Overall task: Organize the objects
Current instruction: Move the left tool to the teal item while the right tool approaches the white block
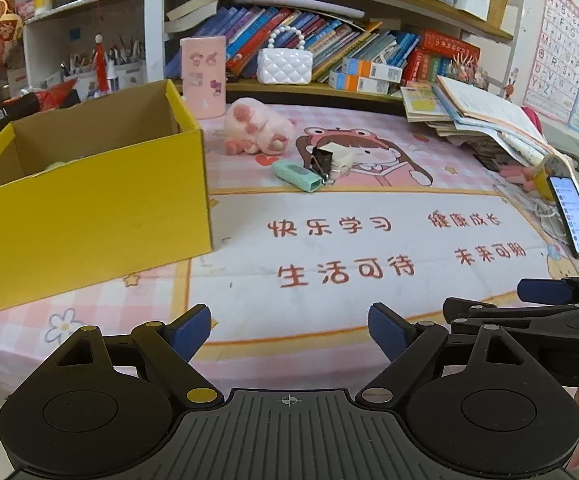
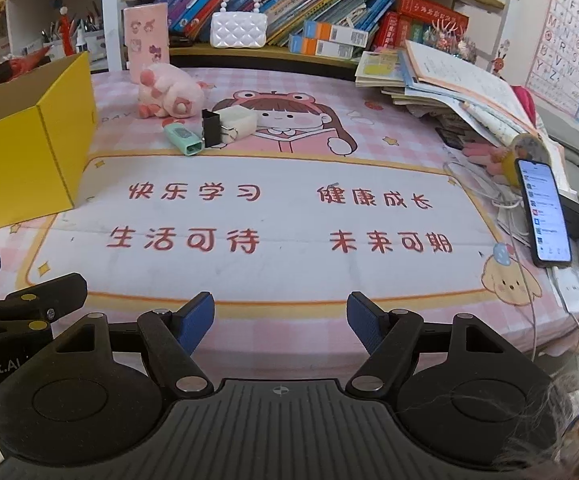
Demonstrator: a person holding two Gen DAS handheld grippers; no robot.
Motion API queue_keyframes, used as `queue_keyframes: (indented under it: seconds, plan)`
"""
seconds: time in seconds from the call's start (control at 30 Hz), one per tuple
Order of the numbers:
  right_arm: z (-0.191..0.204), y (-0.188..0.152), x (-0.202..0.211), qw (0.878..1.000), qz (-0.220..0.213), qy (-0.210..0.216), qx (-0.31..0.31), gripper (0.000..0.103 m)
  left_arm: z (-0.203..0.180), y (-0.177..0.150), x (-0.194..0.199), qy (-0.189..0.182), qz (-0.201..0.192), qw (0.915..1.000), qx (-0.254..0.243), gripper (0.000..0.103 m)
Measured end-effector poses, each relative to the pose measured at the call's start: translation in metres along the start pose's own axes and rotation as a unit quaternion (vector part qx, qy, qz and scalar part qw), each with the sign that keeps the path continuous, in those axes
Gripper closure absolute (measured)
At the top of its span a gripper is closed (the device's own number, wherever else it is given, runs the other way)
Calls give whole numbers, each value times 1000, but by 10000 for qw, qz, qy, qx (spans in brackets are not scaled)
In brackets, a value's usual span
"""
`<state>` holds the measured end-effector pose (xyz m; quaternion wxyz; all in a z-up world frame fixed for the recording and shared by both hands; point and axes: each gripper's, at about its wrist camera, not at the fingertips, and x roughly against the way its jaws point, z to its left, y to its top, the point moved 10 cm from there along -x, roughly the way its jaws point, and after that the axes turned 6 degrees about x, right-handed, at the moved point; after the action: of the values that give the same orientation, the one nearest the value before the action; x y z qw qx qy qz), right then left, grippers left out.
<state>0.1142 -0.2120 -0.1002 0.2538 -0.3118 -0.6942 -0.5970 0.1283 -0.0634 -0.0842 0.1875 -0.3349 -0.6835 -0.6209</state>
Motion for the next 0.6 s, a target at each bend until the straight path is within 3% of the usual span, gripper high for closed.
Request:
queue_keyframes:
  seconds: [0.4,0.6]
  plan:
    - [-27,43,-41,9989,-154,421,-106,35,-21,31,-37,156,-110,9997,166,18]
    - [-38,74,-64,9972,-309,661,-142,35,-32,54,-60,312,-196,9991,188,39]
